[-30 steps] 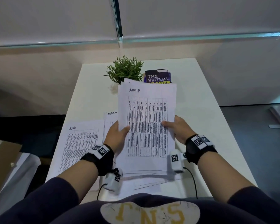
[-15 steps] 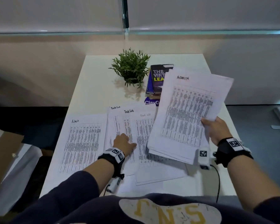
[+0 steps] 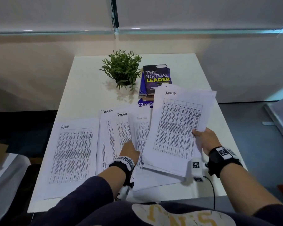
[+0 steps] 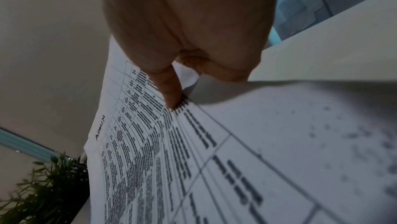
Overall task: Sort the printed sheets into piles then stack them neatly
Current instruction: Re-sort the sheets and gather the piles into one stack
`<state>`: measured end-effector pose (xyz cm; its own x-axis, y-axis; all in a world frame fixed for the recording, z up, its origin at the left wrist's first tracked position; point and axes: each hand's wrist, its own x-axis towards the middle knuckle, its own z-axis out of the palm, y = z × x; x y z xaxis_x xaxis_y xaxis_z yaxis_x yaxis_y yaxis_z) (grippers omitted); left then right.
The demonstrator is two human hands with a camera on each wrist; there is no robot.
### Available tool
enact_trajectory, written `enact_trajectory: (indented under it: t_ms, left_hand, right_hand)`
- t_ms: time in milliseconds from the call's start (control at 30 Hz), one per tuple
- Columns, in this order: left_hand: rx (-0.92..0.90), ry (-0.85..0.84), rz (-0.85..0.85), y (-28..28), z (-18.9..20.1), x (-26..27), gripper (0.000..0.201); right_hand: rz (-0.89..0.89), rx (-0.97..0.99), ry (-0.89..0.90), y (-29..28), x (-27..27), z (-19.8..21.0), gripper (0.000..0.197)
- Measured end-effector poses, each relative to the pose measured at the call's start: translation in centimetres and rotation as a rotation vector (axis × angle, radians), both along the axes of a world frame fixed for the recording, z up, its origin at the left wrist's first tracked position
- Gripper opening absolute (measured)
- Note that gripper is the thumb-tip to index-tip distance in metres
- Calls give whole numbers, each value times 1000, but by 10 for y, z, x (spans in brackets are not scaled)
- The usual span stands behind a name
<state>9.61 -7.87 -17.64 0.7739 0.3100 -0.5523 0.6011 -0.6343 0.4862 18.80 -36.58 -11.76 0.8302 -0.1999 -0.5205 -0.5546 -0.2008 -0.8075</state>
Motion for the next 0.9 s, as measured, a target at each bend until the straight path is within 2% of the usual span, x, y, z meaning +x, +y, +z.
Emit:
enact_trajectory:
  t_ms: [33,100,200,300,333,400,433,500,567,633,700,767,900]
  left_hand:
    - [-8,-54,-16,-1,2,-2,9]
    - [42,-129,-29,-3,7,-4,19]
    - [27,-123,73,4,12,-6,15]
    - [80,-106,184,22,9,-8,10]
    - [152,-82,190,29,7,-9,16]
    - [256,-53,175,36,3,-8,31]
    - [255,-44,181,38,1,-7,36]
    - [200,-39,210,40,0,-2,41]
    - [153,-61,187,40,-1,2,33]
    - [154,-83,133,37,-3,2,25]
    - [152,-135,90,33,-1,0,23]
    - [138,-193,55,30,1,-1,26]
    - [118,-265,106,31,19,-1,23]
  right_hand:
    - [9,-14,-5,-3,1,0,30]
    - [-4,-20,-27,-9,5,-2,23]
    - [-33,-6,-53,-17,7,-8,18]
    - [-23,-23,-44,-15,8,-13,28]
    - [-21,-7,-34,-13,9,-15,31]
    - [-40,61,27,-7,10,-17,50]
    - [-40,92,67,-4,11,-19,55]
    - [-36,144,115,2,11,-20,50]
    - [-43,153,126,6,10,-22,47]
    - [-55,159,128,9,8,-21,68]
    - [-67,179,104,8,8,-21,74]
    - [-91,185,108,6,8,-23,72]
    - [-107,157,109,-2,10,-25,44]
